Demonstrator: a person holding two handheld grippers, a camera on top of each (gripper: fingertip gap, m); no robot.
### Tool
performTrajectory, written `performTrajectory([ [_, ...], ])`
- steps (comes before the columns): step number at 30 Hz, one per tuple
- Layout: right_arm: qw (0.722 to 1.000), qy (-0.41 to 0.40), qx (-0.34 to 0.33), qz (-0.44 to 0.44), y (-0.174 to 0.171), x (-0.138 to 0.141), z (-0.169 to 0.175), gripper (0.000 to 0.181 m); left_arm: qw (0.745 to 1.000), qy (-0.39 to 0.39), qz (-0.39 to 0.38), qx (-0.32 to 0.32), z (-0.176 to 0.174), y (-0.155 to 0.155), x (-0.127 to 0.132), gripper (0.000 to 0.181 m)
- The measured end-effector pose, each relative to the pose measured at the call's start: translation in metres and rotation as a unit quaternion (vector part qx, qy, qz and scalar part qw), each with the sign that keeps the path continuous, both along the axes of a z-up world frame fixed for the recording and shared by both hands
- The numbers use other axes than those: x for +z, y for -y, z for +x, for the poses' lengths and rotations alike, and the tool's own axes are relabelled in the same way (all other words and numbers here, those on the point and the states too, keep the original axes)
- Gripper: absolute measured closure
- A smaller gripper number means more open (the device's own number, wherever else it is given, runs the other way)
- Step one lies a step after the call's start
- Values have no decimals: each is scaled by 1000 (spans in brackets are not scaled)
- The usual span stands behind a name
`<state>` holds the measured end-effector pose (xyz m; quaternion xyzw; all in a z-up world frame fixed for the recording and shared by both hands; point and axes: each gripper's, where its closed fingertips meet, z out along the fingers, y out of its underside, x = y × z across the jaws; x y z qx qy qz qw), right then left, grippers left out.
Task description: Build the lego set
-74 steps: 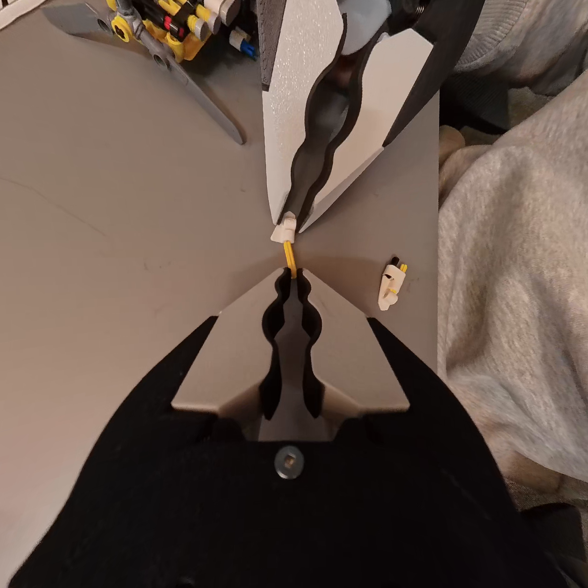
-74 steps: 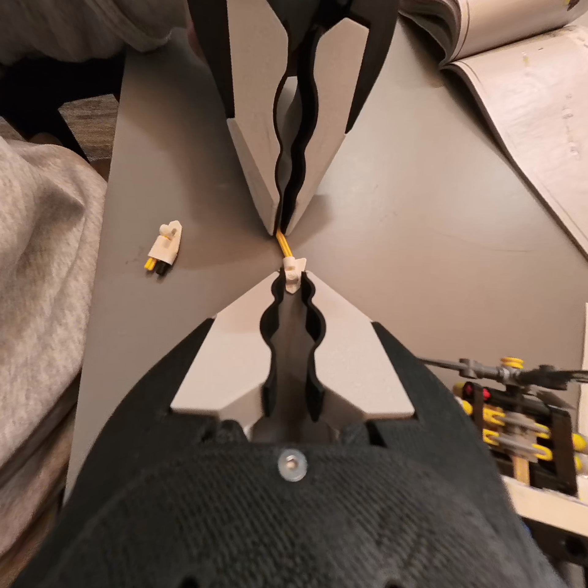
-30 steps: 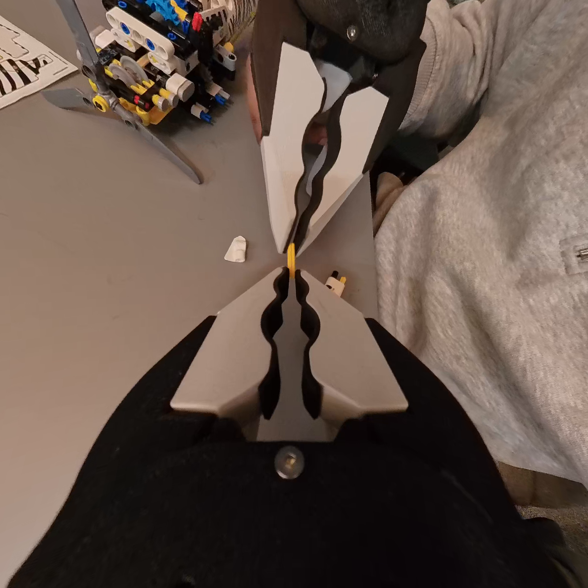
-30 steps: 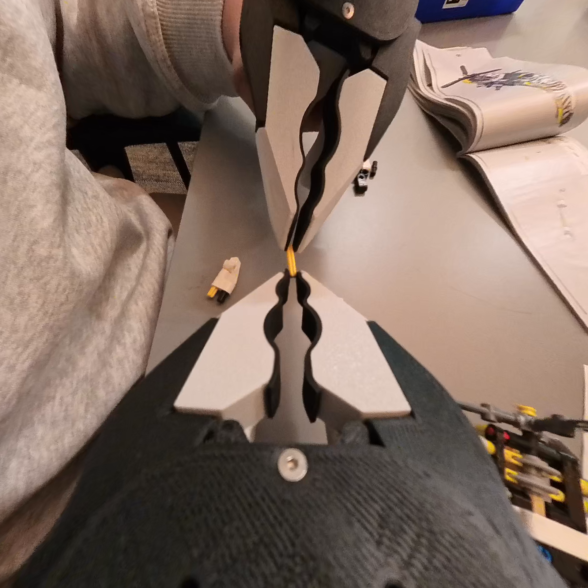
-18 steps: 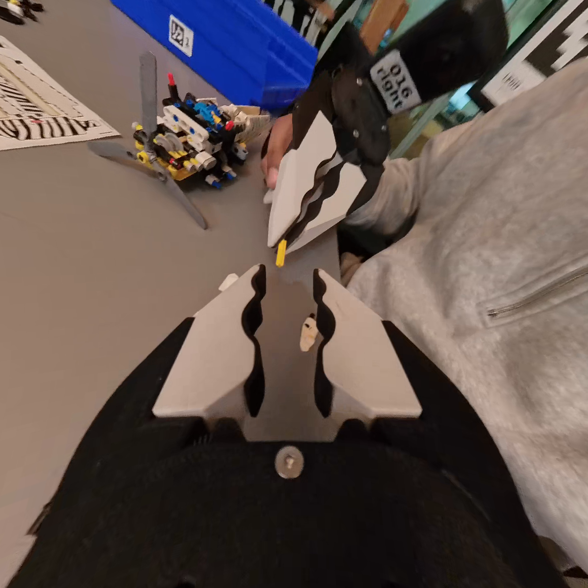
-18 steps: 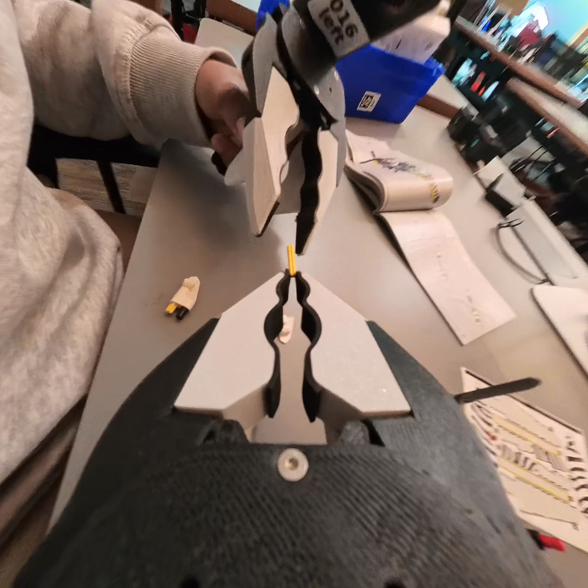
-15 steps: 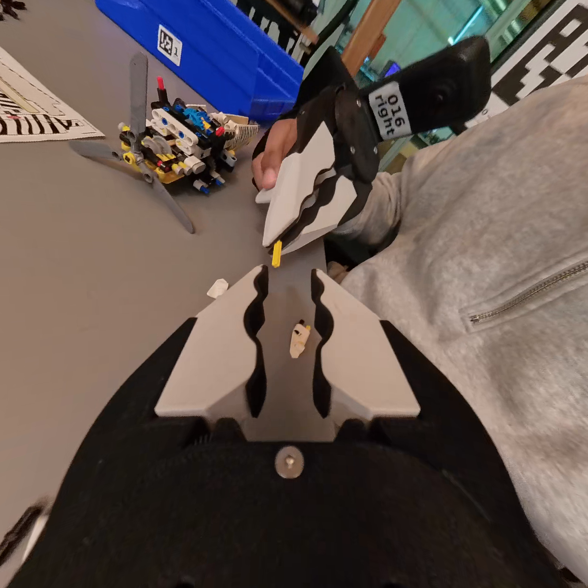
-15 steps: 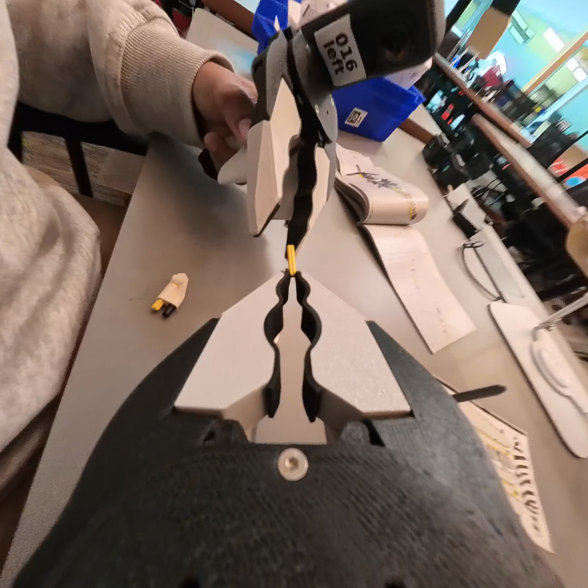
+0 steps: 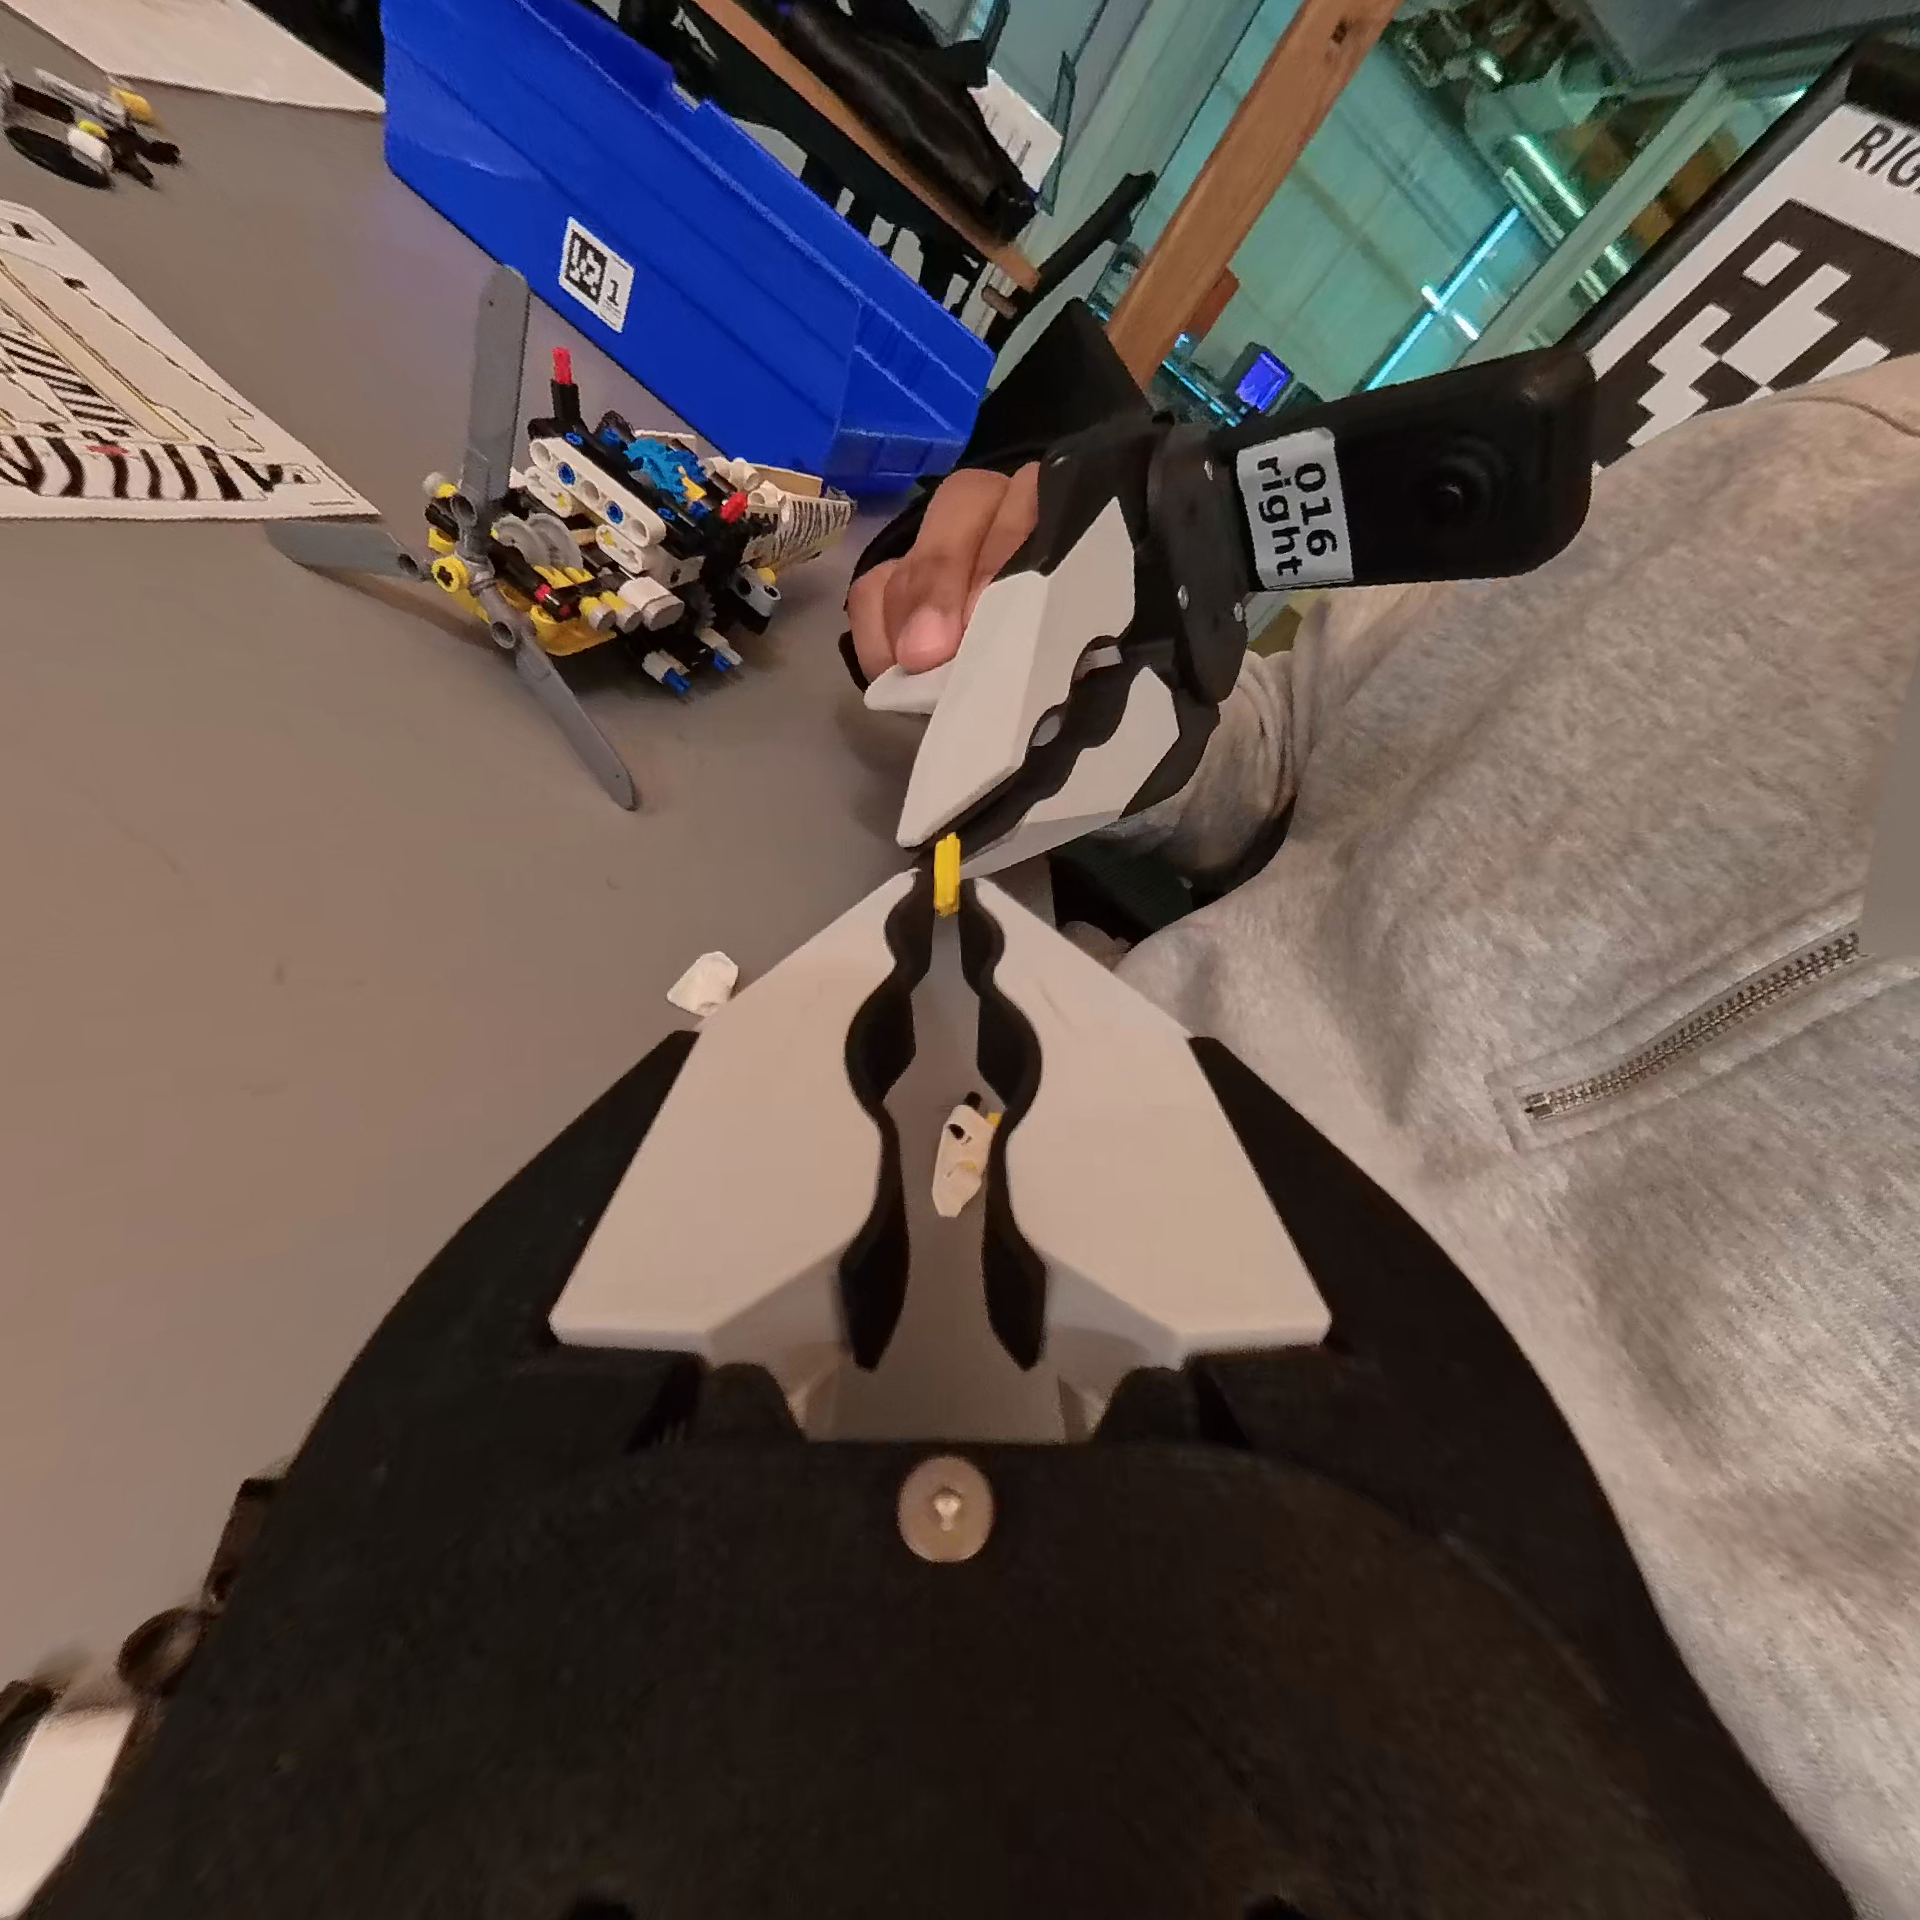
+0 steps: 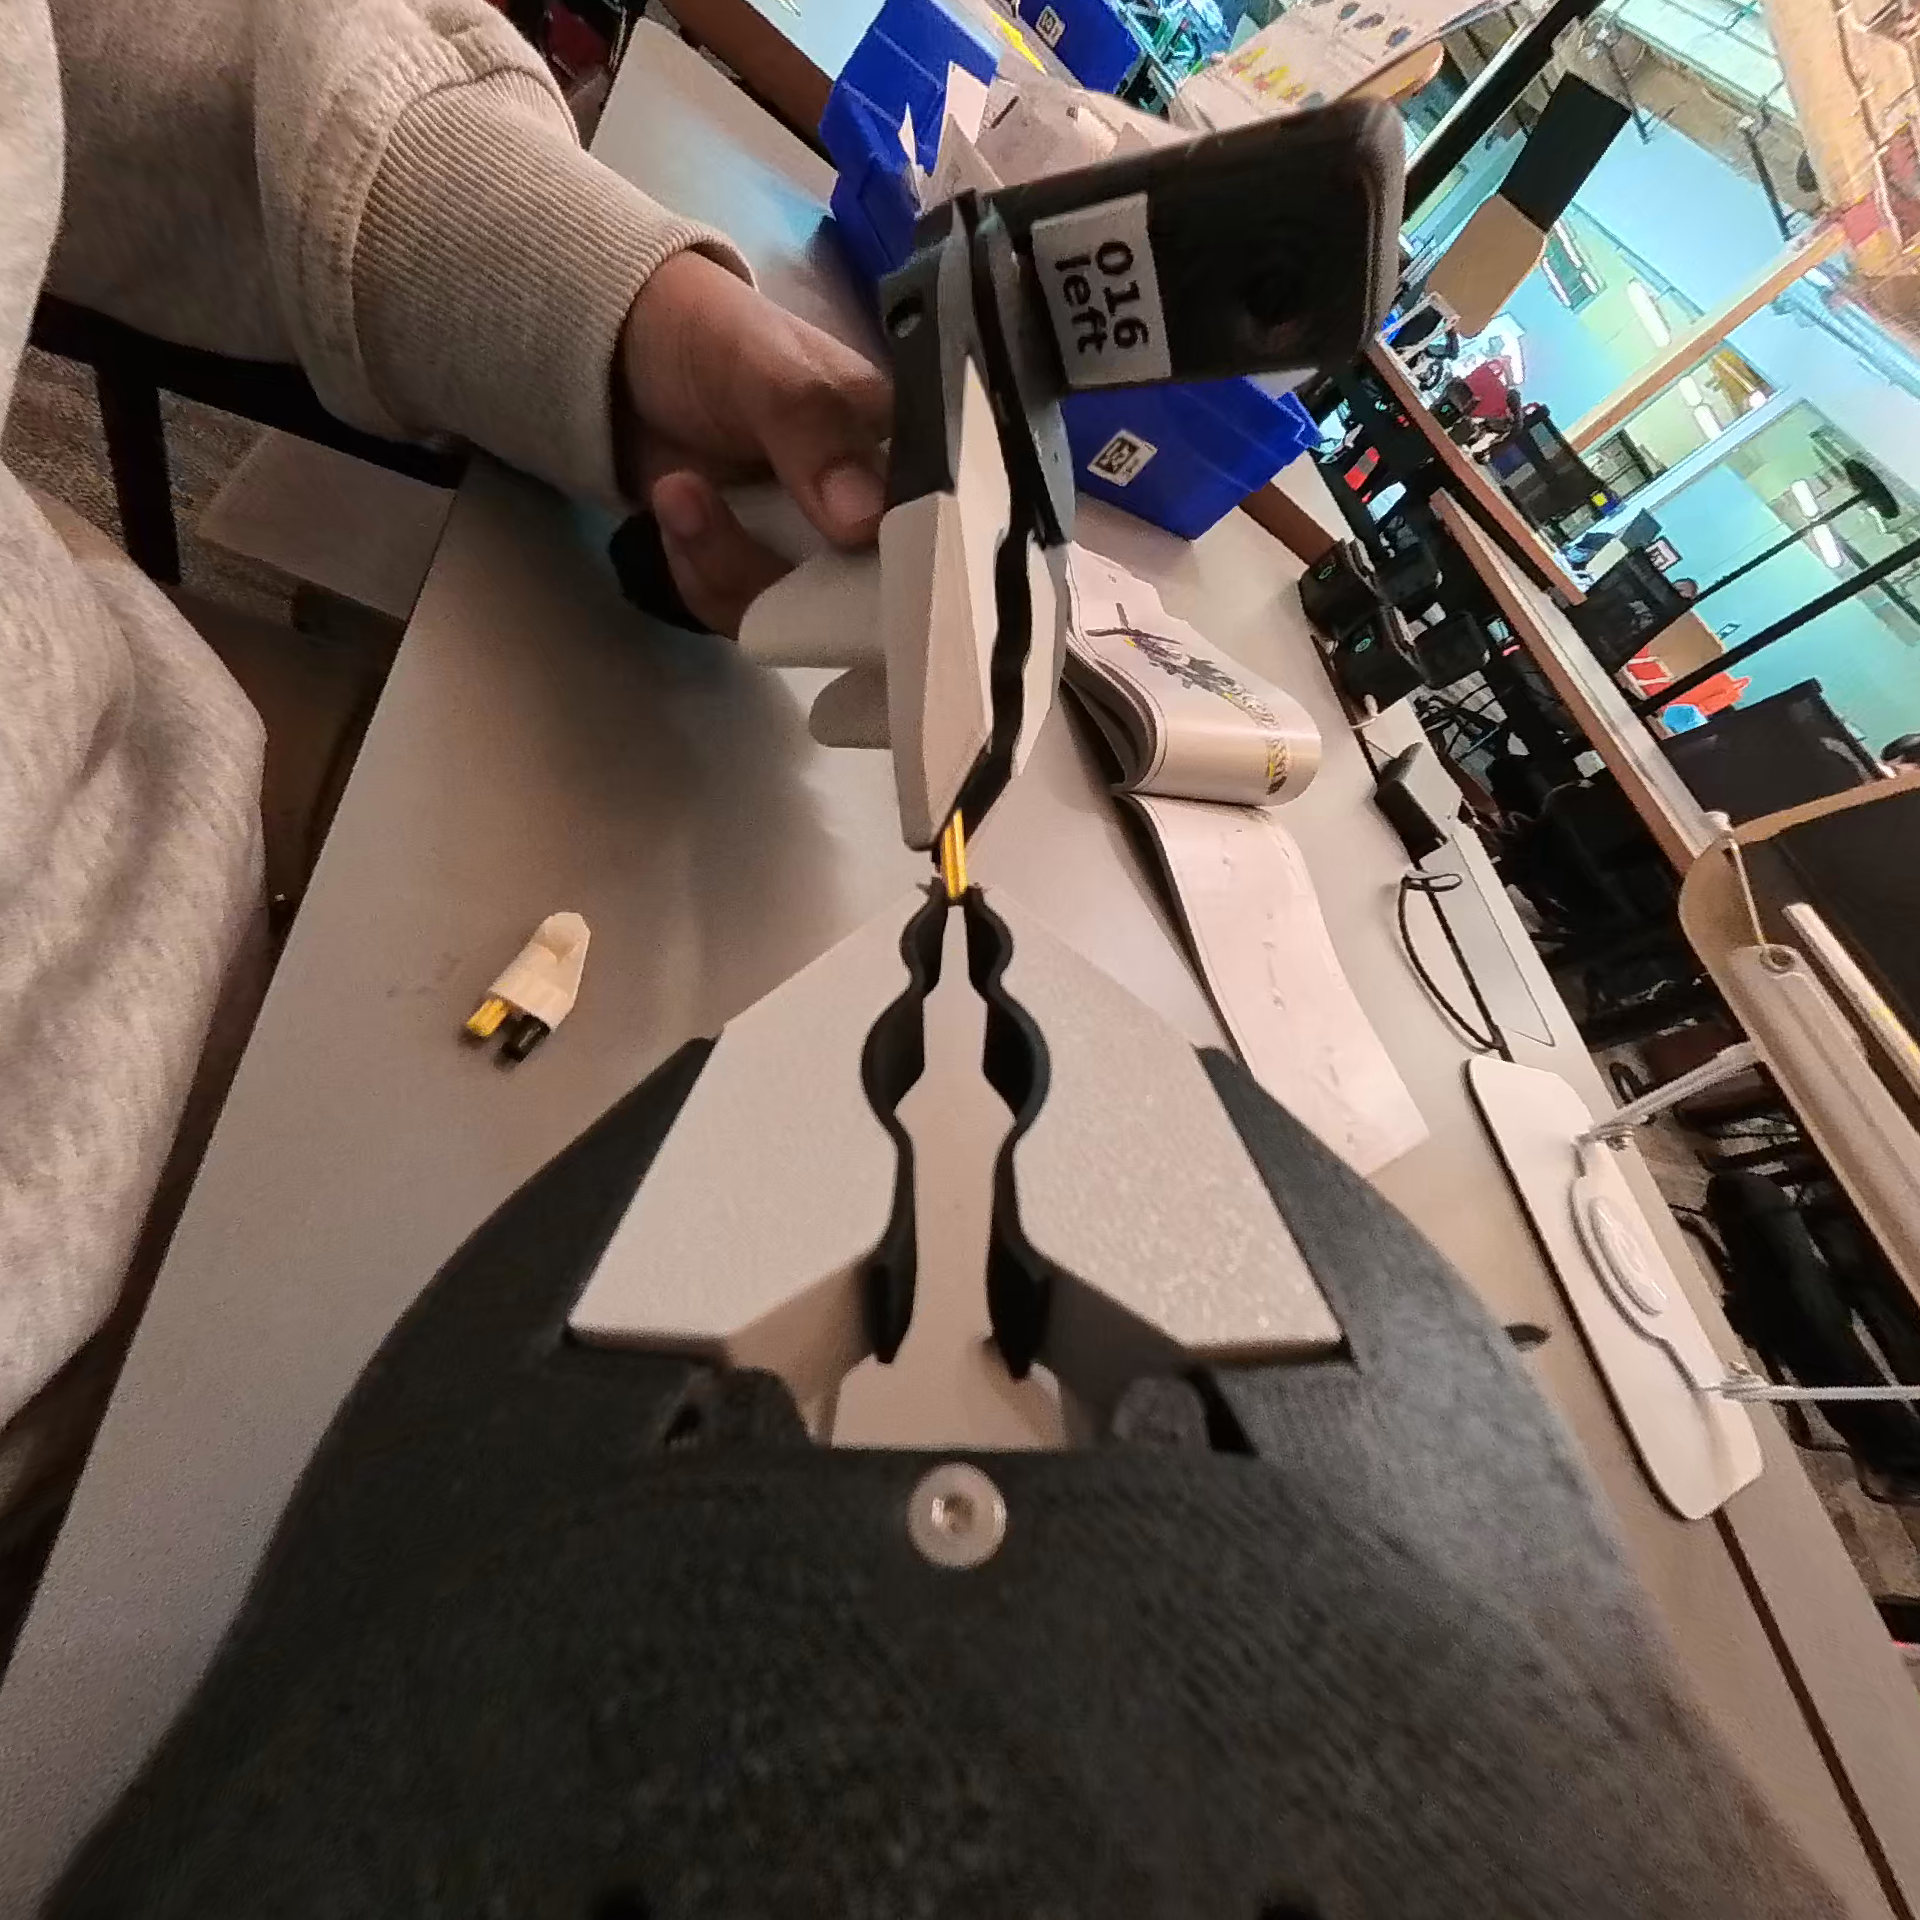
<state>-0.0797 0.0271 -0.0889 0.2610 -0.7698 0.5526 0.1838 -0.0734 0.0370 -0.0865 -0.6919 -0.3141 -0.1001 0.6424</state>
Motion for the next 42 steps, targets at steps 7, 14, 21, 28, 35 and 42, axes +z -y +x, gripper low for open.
performTrajectory([
  [7, 999, 37, -4, -3, 2, 2, -2, 180, 997, -71, -36, 21, -2, 2, 3, 179],
  [14, 994, 106, -8, 8, 3, 1, -3, 169, 992, -100, -66, 25, -1, 6, -1, 180],
  [21, 970, 220, -35, 96, -4, -23, -15, 153, 988, -96, -117, 25, -1, 5, -17, 180],
  [28, 954, 204, -73, 207, -10, -69, -23, 155, 985, -68, -154, 28, -4, 11, -31, 181],
  [35, 945, 218, -64, 236, -7, -77, -20, 170, 986, -62, -150, 26, -4, 11, -31, 181],
  [42, 954, 226, -59, 187, 0, -63, -21, 175, 987, -55, -147, 28, -4, 14, -31, 181],
])
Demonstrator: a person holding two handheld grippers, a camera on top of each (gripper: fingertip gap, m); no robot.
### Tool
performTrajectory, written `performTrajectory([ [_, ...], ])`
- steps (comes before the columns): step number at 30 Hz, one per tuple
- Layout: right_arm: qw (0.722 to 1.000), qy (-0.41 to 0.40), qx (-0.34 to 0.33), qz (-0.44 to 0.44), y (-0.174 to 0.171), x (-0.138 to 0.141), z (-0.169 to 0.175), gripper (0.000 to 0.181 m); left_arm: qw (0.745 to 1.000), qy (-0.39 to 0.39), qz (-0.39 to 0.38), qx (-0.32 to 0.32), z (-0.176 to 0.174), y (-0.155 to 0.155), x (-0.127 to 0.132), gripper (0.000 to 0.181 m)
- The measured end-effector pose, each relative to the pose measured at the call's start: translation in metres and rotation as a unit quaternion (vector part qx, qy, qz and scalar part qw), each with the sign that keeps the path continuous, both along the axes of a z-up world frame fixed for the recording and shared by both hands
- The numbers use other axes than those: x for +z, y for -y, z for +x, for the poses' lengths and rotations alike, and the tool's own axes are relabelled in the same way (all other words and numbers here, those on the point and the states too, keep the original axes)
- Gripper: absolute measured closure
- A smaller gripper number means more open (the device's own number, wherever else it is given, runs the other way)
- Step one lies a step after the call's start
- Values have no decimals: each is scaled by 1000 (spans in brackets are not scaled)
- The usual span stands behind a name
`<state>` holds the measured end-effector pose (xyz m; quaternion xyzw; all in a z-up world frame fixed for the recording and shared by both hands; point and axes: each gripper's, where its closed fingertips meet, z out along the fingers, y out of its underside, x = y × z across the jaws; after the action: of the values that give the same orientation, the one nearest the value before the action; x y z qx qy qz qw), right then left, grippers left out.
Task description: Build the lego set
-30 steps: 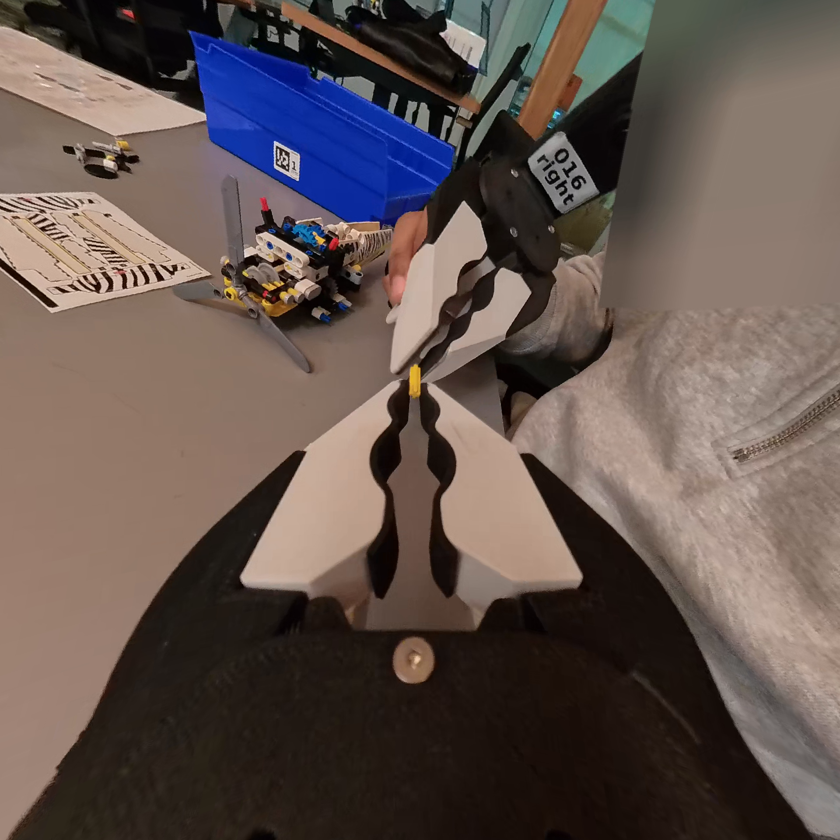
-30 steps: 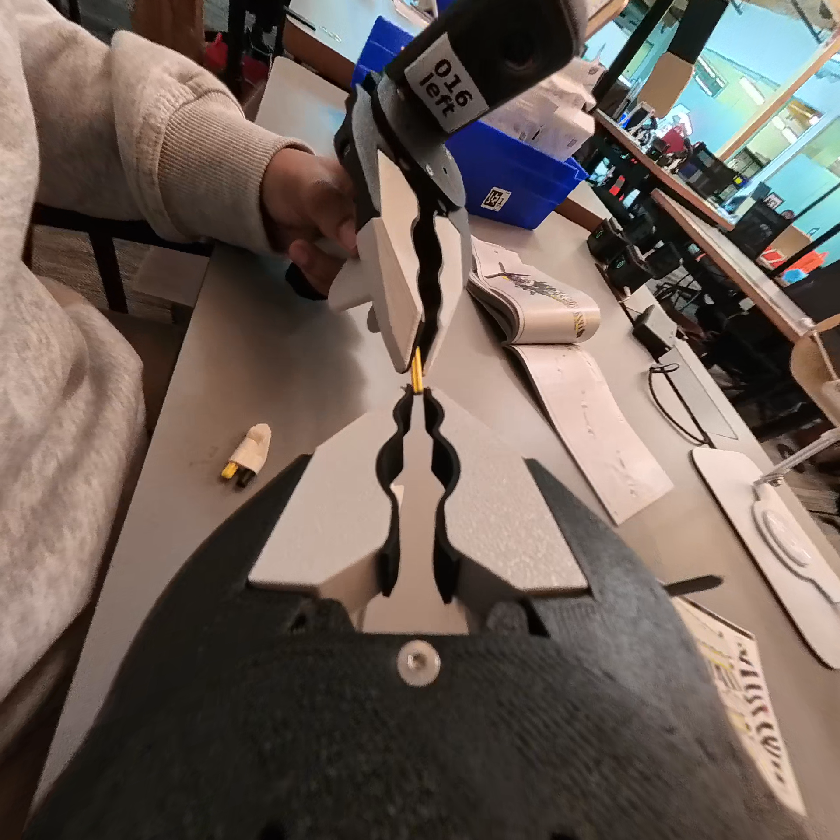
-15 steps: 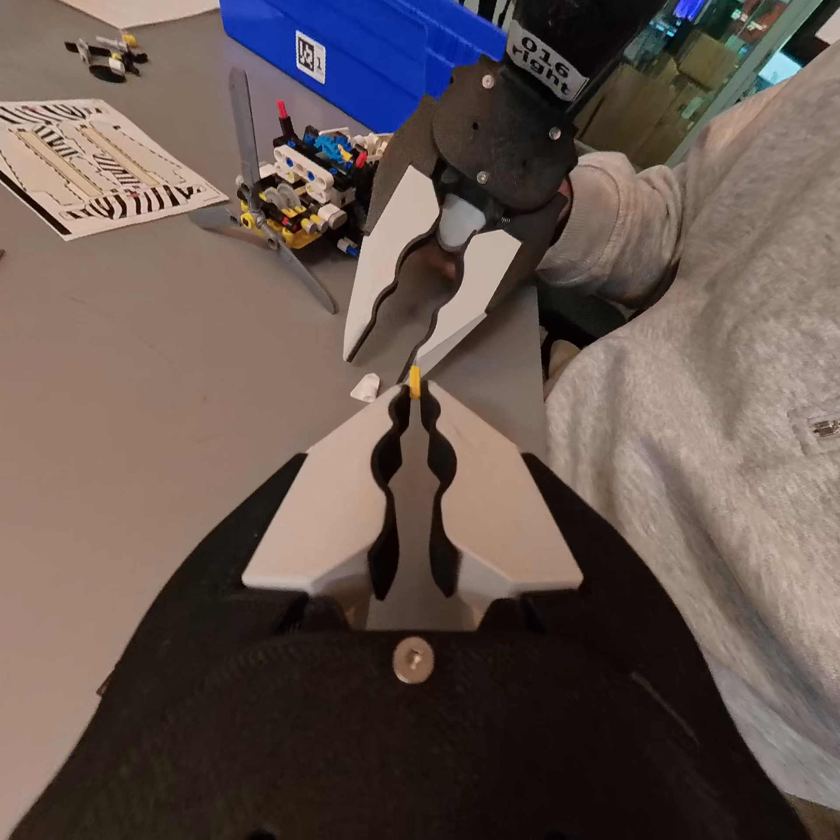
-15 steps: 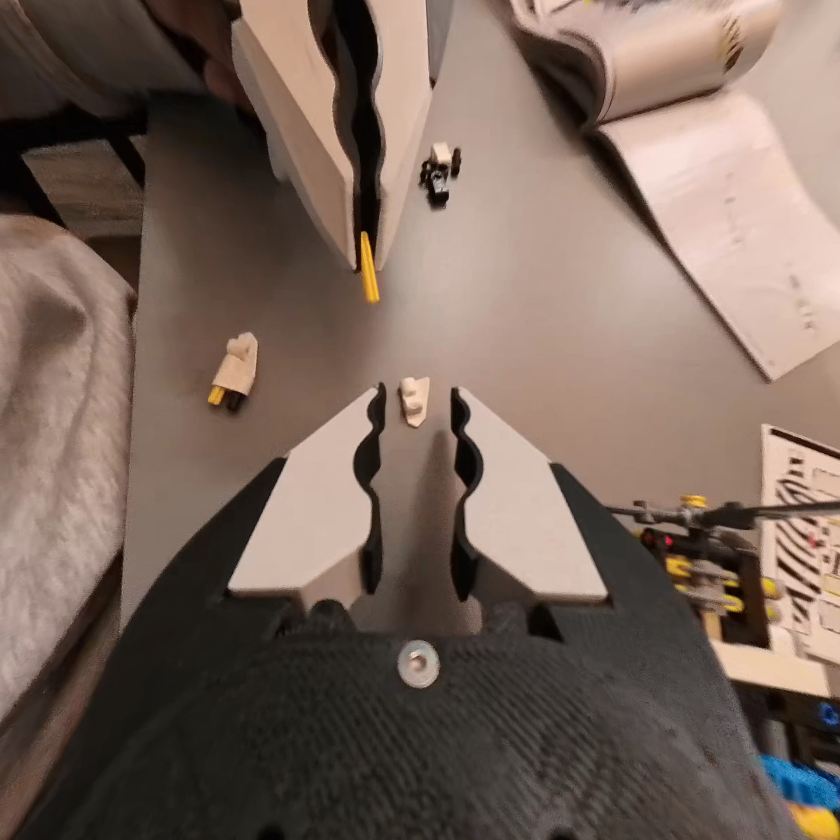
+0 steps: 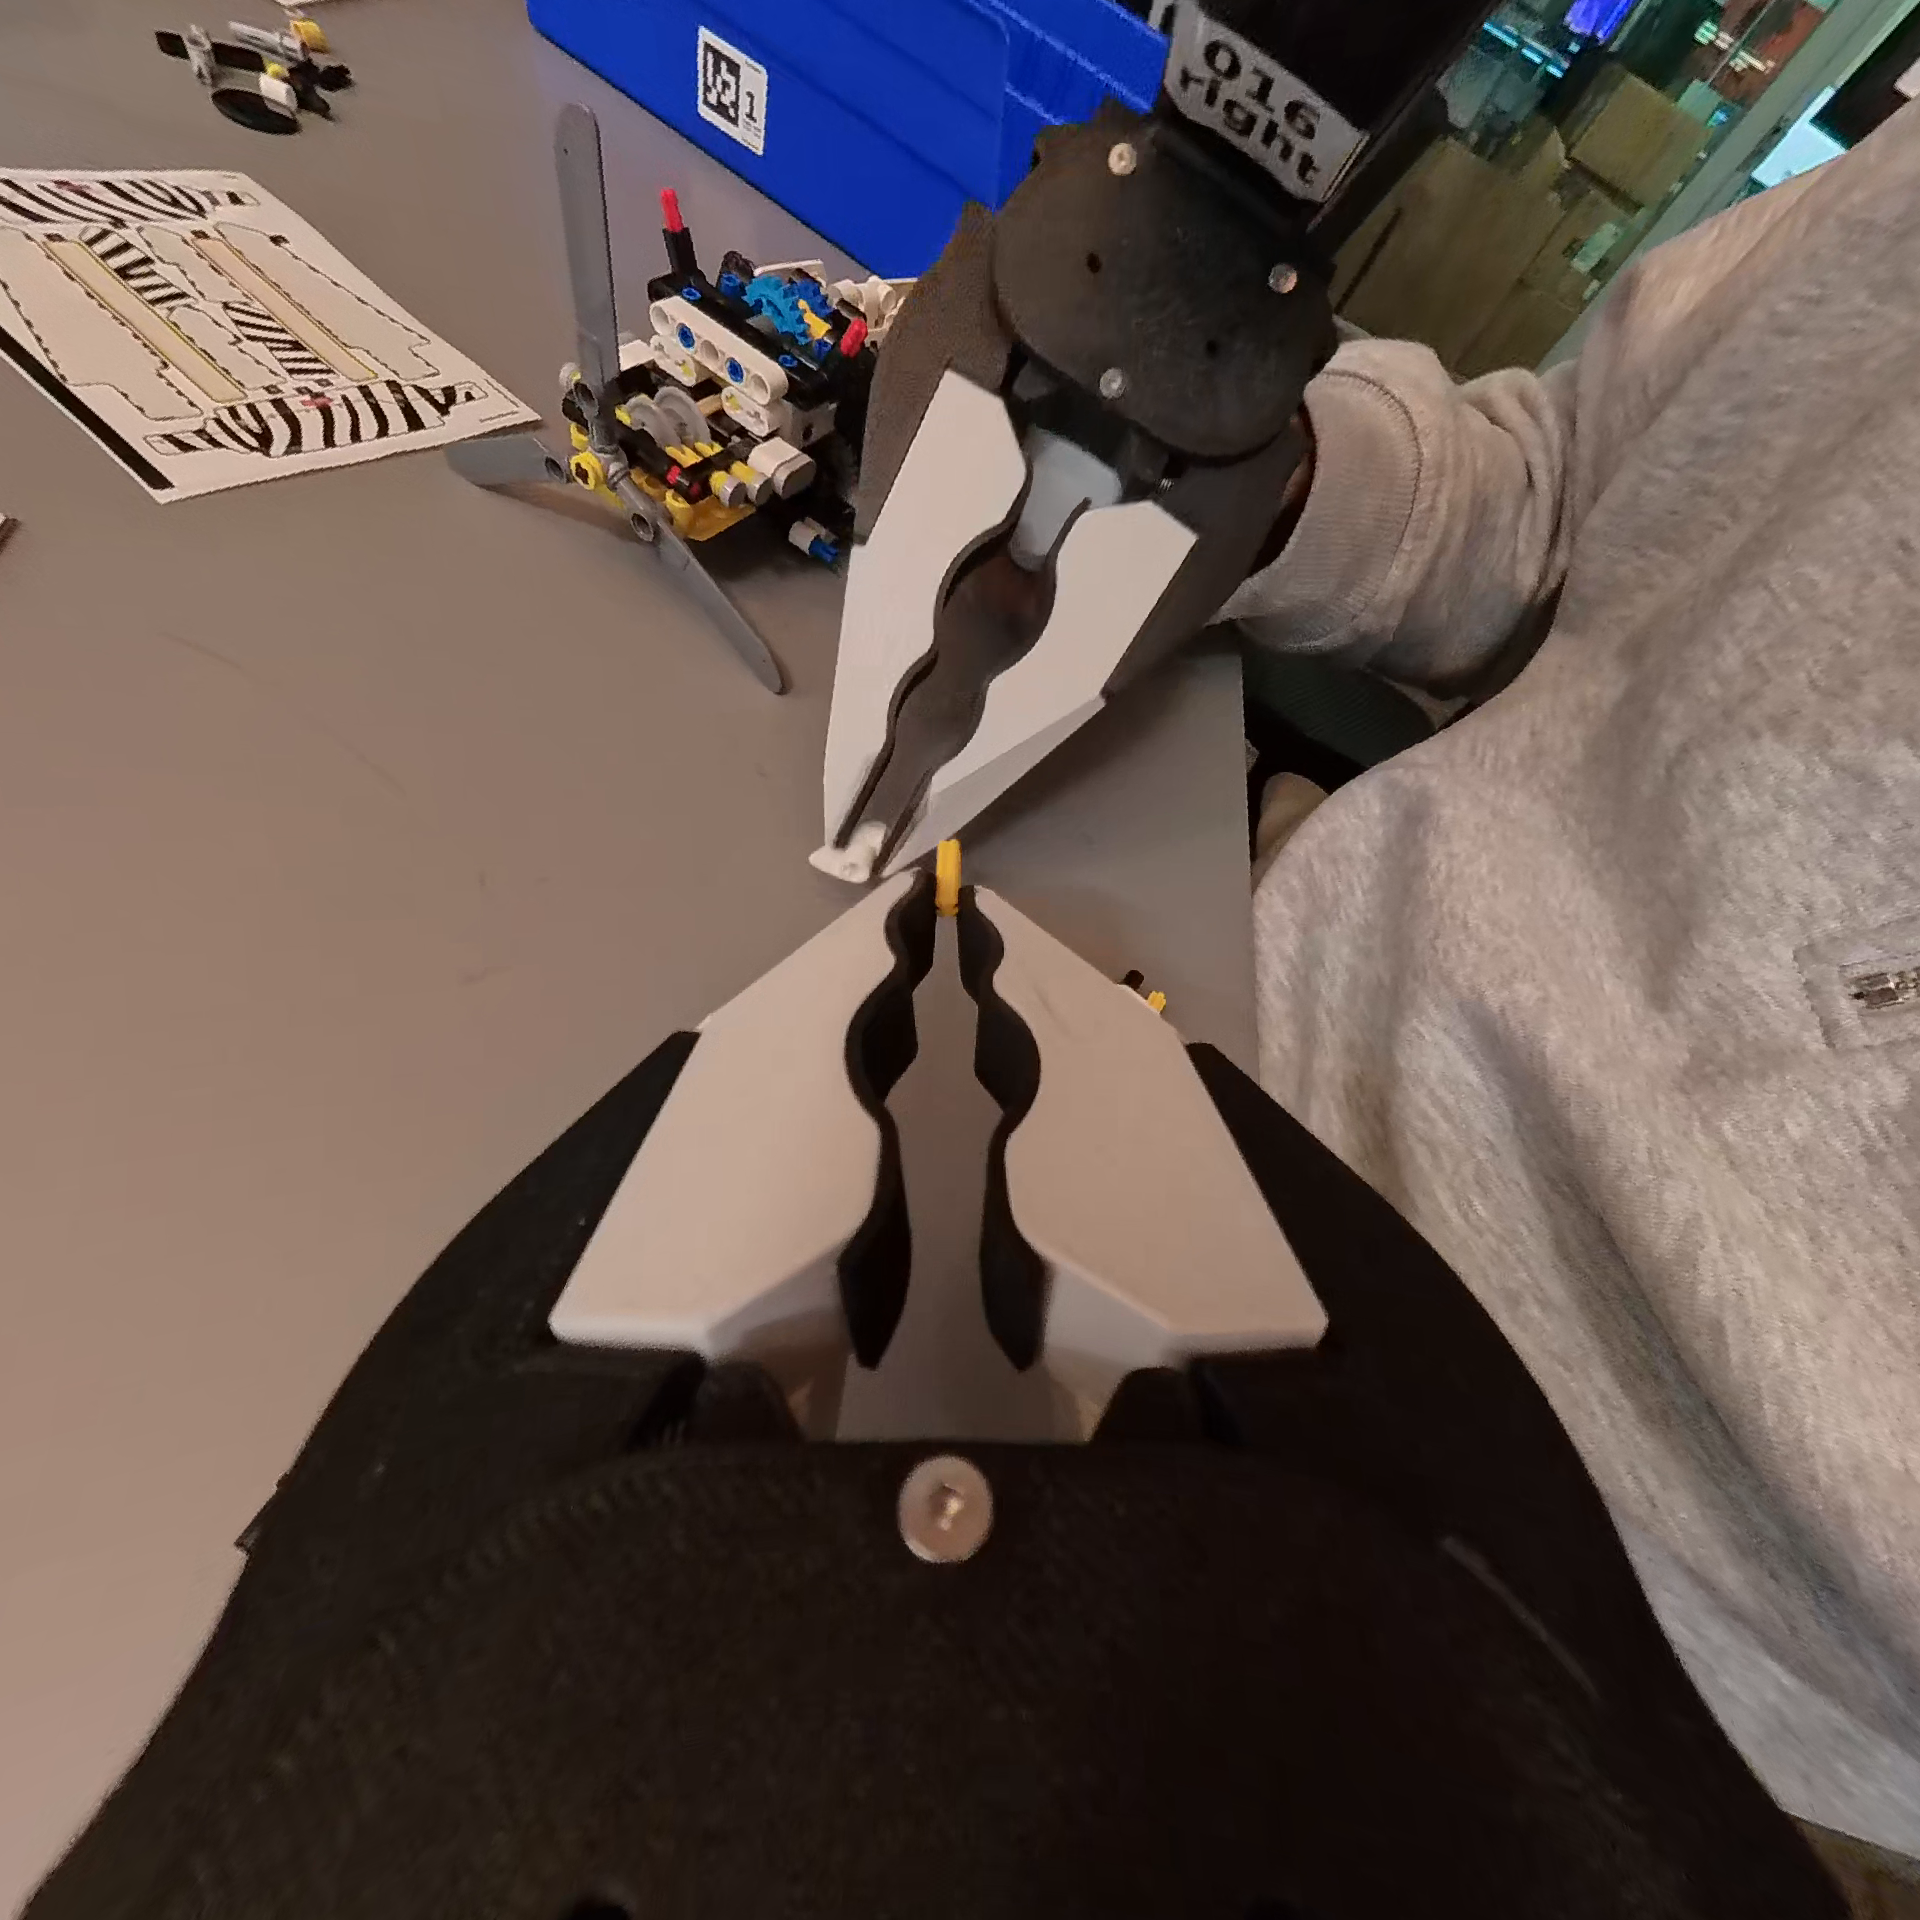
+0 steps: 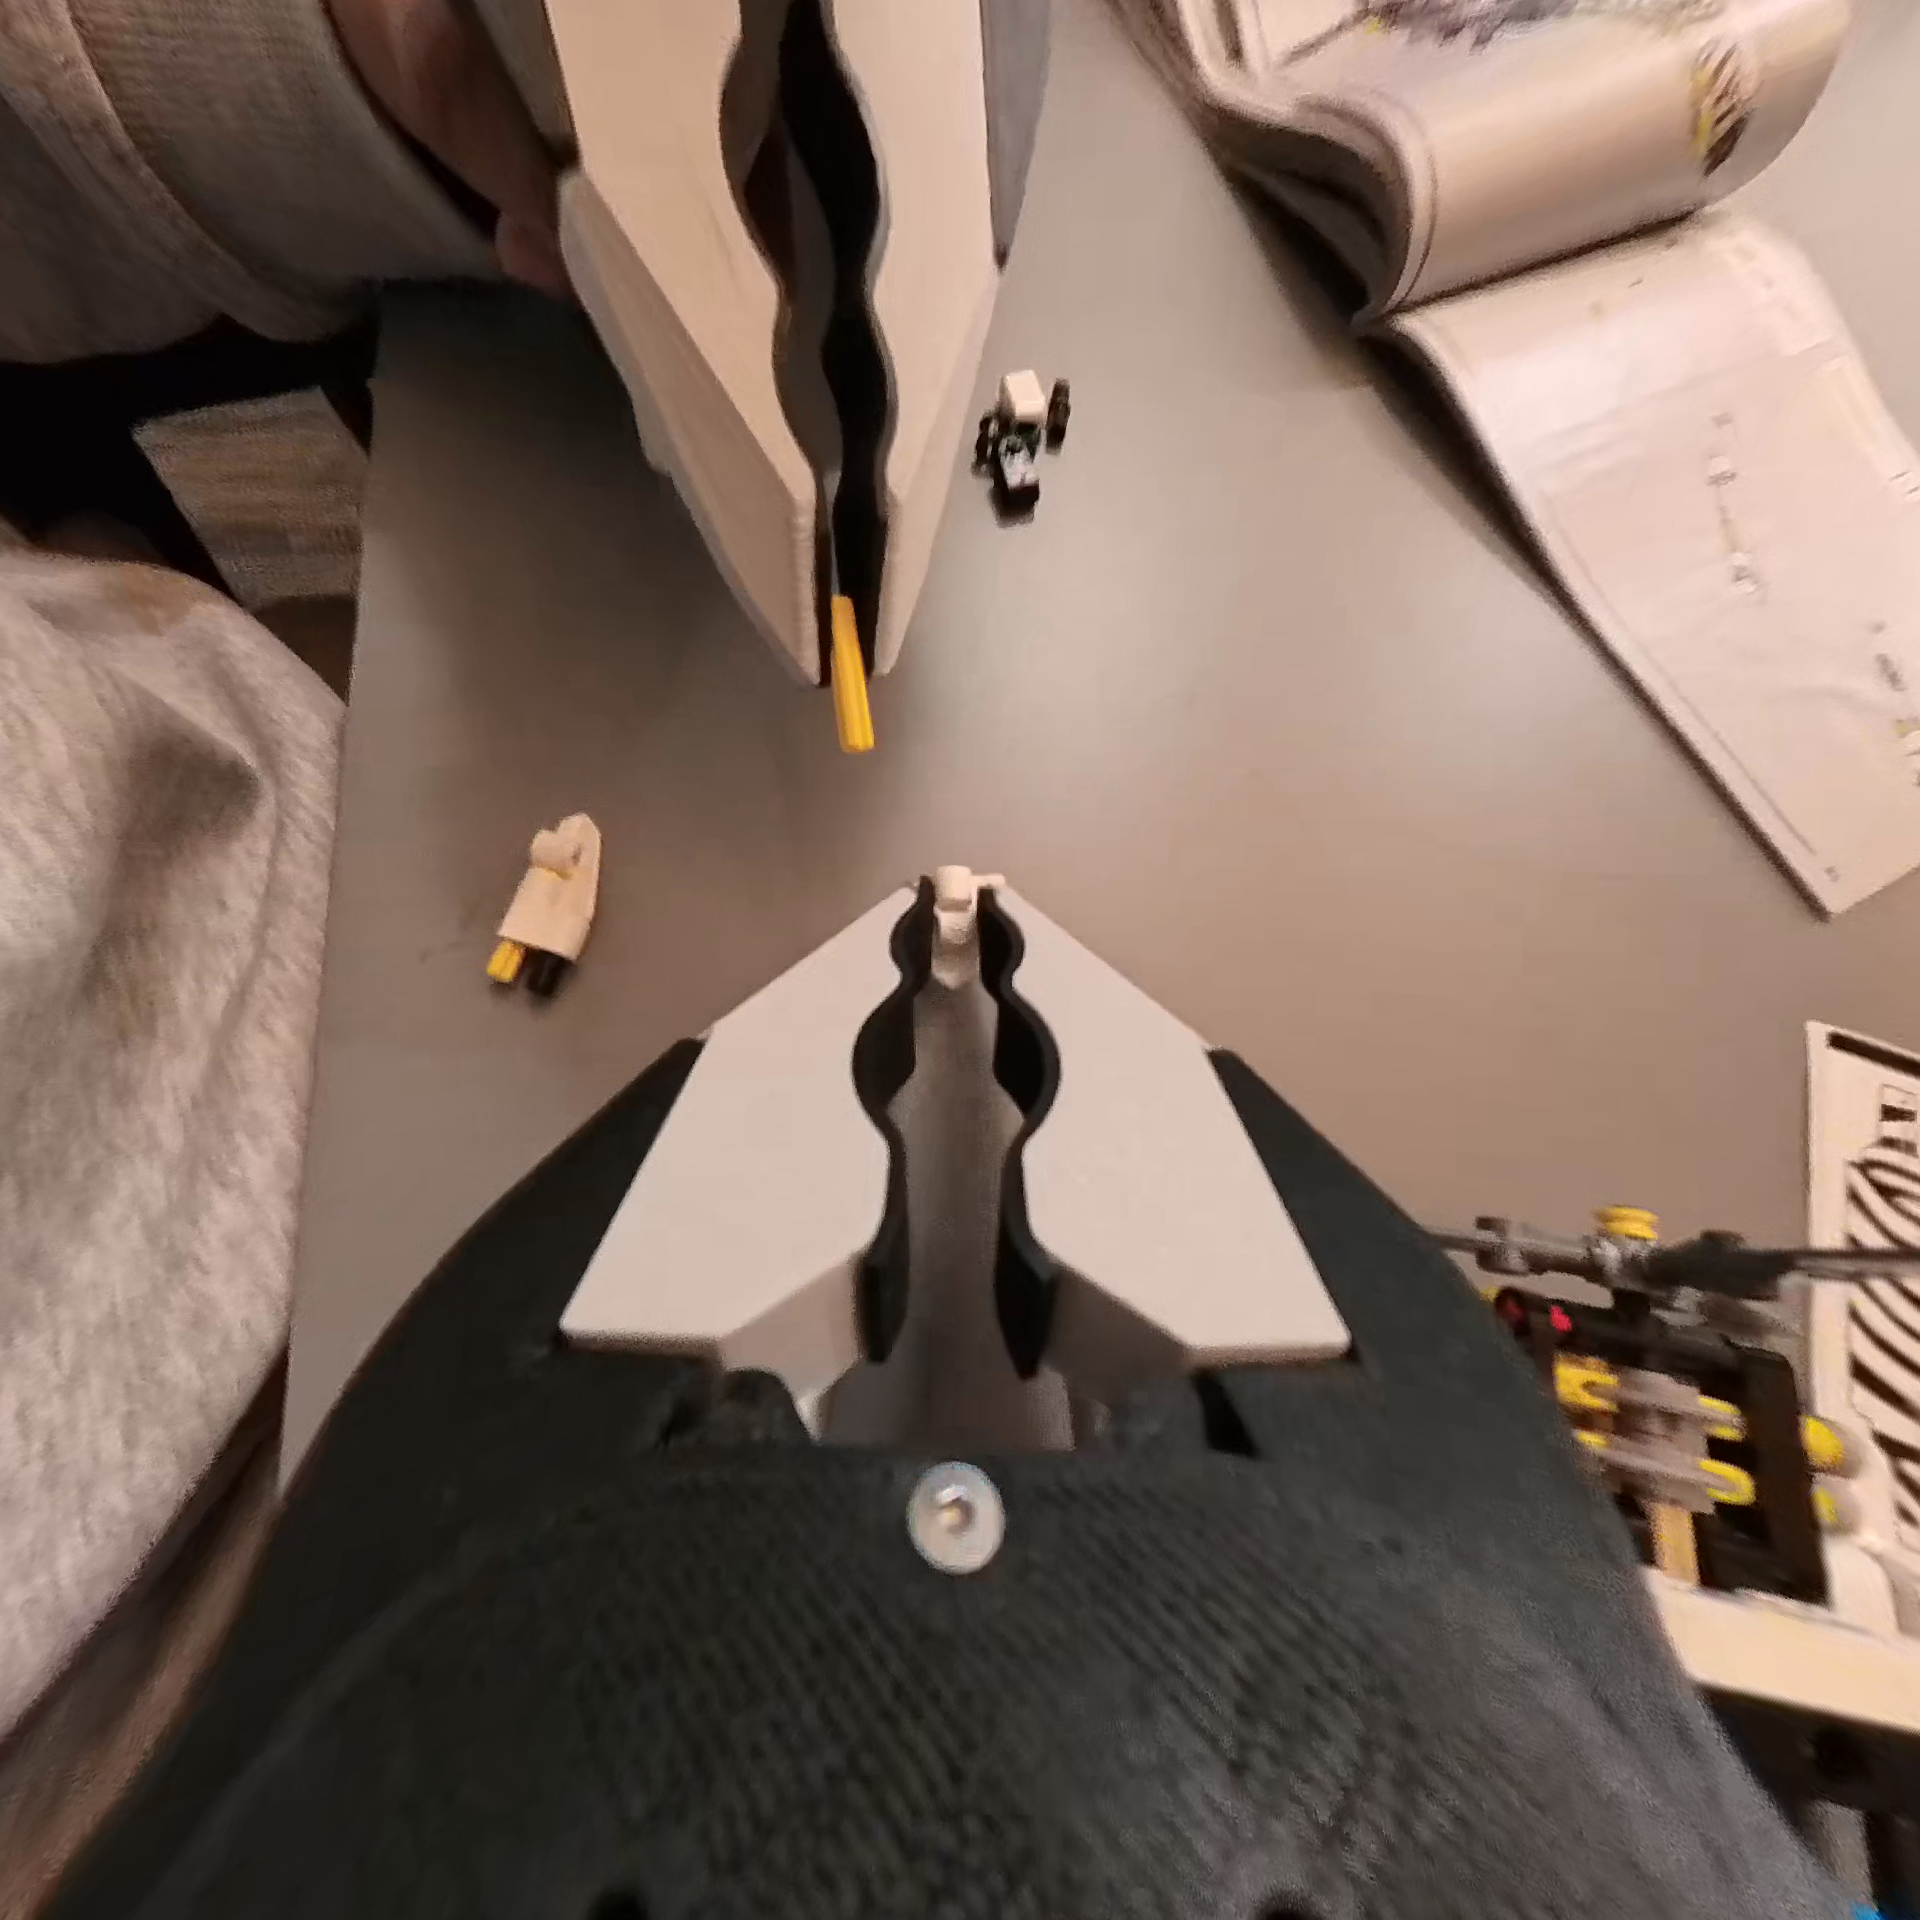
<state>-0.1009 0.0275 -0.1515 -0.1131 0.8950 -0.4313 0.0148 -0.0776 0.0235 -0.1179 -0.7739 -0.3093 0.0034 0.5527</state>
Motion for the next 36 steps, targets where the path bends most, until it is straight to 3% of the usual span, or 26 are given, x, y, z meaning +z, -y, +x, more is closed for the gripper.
performTrajectory([
  [4, 997, 6, -7, -74, 2, 24, 2, 175, 1000, 1, 6, 3, -1, 1, 1, 181],
  [10, 991, 1, -2, -133, 0, 39, 9, 176, 1000, -7, 12, 3, -2, 1, 4, 180],
  [36, 991, -66, 44, -103, -1, 20, 23, 177, 999, 22, -27, -22, 5, -6, -11, 181],
])
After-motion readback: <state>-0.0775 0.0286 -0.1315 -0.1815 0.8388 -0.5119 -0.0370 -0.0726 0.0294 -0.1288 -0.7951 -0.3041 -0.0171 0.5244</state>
